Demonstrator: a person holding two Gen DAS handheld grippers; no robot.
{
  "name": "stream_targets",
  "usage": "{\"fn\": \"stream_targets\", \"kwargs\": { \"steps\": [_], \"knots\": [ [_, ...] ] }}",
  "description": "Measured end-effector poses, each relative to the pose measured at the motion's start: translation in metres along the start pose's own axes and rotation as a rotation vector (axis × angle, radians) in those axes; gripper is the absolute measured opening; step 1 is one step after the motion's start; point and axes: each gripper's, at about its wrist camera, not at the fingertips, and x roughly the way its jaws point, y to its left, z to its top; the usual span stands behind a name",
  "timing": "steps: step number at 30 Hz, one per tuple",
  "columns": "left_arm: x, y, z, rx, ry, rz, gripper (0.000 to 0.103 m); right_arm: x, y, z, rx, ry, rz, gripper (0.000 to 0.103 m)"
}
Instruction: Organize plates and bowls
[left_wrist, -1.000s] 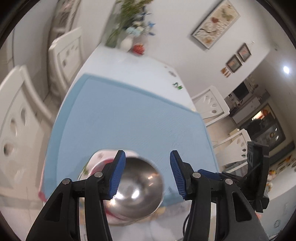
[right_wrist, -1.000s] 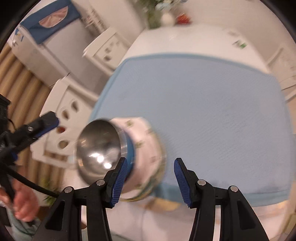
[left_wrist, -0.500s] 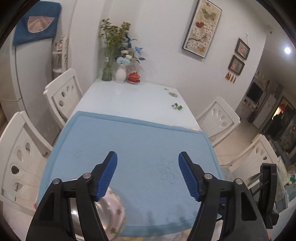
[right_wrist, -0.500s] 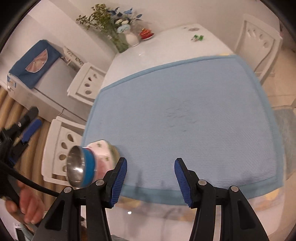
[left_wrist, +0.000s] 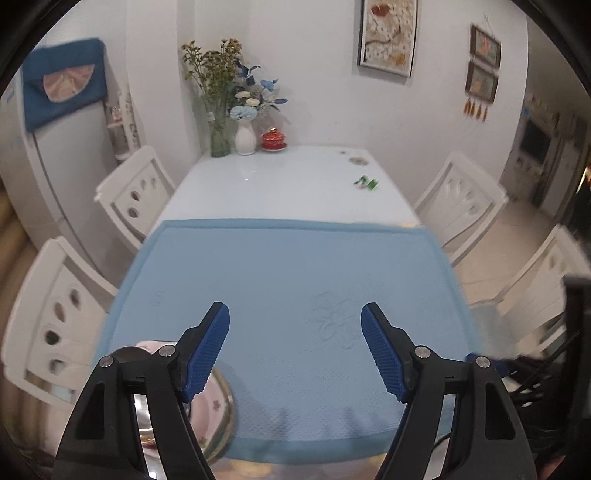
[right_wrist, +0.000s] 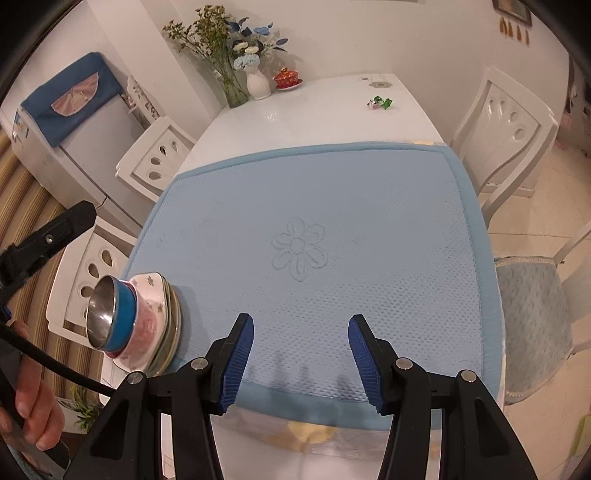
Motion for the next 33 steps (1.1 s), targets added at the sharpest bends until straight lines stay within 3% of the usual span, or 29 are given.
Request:
{"fn": "stream_targets", "kwargs": {
  "steps": [3, 14, 26, 33],
  "knots": [
    [0.002, -0.010, -0.005, 0.033, 0.006, 0.037, 0.072, 0.001, -0.004, -0.001, -0.014, 0.004, -0.007, 0.052],
    [0.022, -0.019, -0.011, -0.009, 0.104, 0.033, 0.073, 0.018, -0.025, -0.002, 0.027, 0.067, -0.107, 0.052],
    [0.045, -0.033, -0.023, -0.006, 0.203, -0.002, 0.073, 0.008, -0.020, 0.012, -0.006, 0.009, -0.217, 0.052],
    [0.054, -0.030, -0.029, -0.047, 0.243, -0.022, 0.073, 0.005, -0.013, 0.023, -0.036, -0.009, -0.228, 0.052]
  ]
}}
